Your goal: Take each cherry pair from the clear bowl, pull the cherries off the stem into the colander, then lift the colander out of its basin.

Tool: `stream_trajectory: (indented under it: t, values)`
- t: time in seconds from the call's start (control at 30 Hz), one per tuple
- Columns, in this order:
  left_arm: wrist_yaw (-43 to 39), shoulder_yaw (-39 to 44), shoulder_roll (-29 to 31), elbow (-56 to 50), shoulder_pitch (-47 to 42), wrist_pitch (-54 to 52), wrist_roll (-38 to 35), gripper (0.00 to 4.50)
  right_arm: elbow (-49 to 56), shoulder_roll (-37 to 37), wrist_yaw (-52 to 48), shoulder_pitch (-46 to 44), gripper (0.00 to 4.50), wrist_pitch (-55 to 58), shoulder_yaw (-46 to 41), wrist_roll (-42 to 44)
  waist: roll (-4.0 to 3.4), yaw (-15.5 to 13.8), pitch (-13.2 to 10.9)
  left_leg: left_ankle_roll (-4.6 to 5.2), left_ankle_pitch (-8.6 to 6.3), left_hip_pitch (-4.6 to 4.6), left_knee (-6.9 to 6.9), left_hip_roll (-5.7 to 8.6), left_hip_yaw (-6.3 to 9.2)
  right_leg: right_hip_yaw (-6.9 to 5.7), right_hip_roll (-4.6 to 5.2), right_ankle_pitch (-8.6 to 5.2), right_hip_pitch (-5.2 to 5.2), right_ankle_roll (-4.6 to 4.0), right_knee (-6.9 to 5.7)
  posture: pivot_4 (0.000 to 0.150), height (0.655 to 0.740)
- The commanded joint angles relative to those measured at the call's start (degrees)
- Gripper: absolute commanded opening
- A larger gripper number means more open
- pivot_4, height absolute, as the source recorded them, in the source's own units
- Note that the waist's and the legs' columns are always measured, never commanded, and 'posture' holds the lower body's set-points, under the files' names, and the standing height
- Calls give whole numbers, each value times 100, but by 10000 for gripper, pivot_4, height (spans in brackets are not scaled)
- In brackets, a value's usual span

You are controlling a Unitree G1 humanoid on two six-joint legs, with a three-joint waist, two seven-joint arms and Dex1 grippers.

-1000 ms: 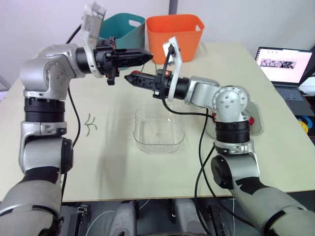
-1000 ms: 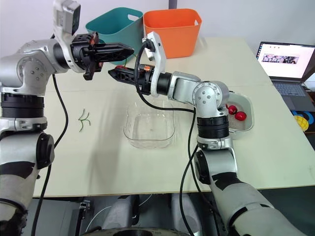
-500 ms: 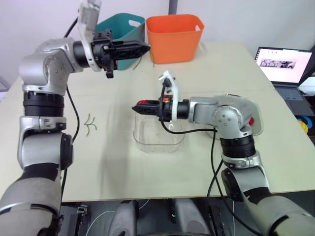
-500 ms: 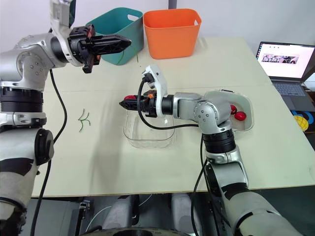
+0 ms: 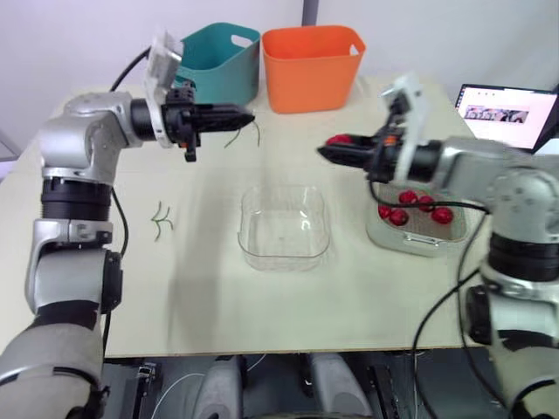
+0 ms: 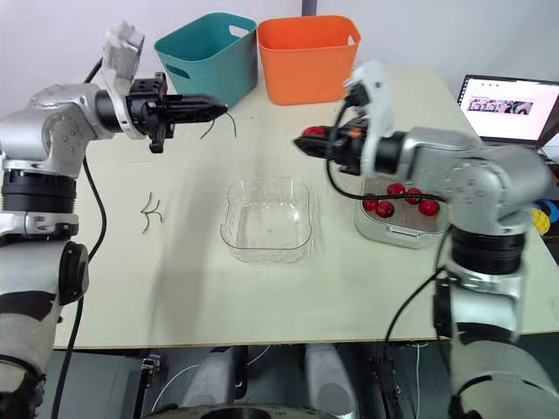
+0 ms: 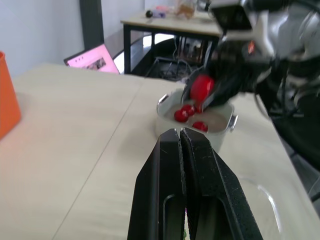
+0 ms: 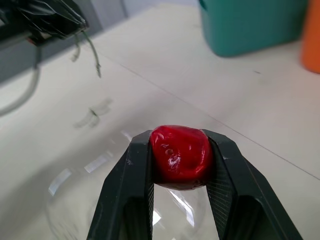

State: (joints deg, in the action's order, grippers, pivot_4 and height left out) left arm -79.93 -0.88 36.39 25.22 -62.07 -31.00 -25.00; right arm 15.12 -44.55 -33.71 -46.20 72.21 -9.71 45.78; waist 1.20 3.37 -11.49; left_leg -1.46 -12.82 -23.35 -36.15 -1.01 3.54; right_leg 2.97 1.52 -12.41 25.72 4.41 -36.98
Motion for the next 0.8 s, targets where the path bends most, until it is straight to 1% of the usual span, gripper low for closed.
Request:
stream_trajectory:
  t: [0.03,0.17,0.23,0.33,0.43,0.5,0.53,0.73,0.8]
  values:
    - [-87,-75,130,-21,90,440,256,0,146,-883,-435,569,11073,-299,-214,-308,1,-19,0,0,0,0,0,0,-2,1,1,-1,0,-1,1,1500,7400]
    - [-104,-71,69,91,102,557,313,0,83,-1711,-785,1425,11073,-573,-335,-590,2,-25,-1,0,0,0,-5,0,-8,7,1,-13,0,-6,4,1500,7400]
    - [-113,-68,44,120,95,570,330,0,133,-1969,-930,1816,11073,-676,-336,-687,2,-26,-1,0,0,1,-5,0,-10,7,0,-20,-1,5,4,1500,7400]
    - [-106,-78,1,178,78,608,360,0,28,-2057,-919,2210,11073,-868,-315,-899,2,-15,-1,0,0,2,-5,0,-11,9,0,-20,-1,6,3,1500,7400]
    - [-103,-90,-12,239,64,658,407,0,-112,-2054,-824,2360,11073,-1023,-242,-1152,2,-15,-1,0,0,2,-5,0,-11,9,0,-16,-1,14,2,1500,7400]
    - [-109,-88,-6,271,53,673,433,0,-177,-2019,-801,2398,18233,-1083,-228,-1249,2,-19,-1,0,0,2,-5,0,-11,9,0,-15,-1,14,3,1500,7400]
    - [-113,-88,2,283,52,680,447,0,-185,-2009,-831,2416,20384,-1096,-234,-1261,2,-23,-1,0,0,2,-5,0,-11,9,0,-15,-1,14,3,1500,7400]
    - [-69,-35,67,312,66,676,484,0,-371,-2035,-928,2203,41791,-1083,-310,-1269,2,-46,-1,0,0,1,-5,0,-11,9,0,-15,-1,14,3,1500,7400]
    - [-25,-5,89,335,65,677,493,0,-455,-2031,-943,2050,41791,-1065,-331,-1248,2,-51,-1,0,0,2,-5,0,-11,9,0,-15,-1,14,3,1500,7400]
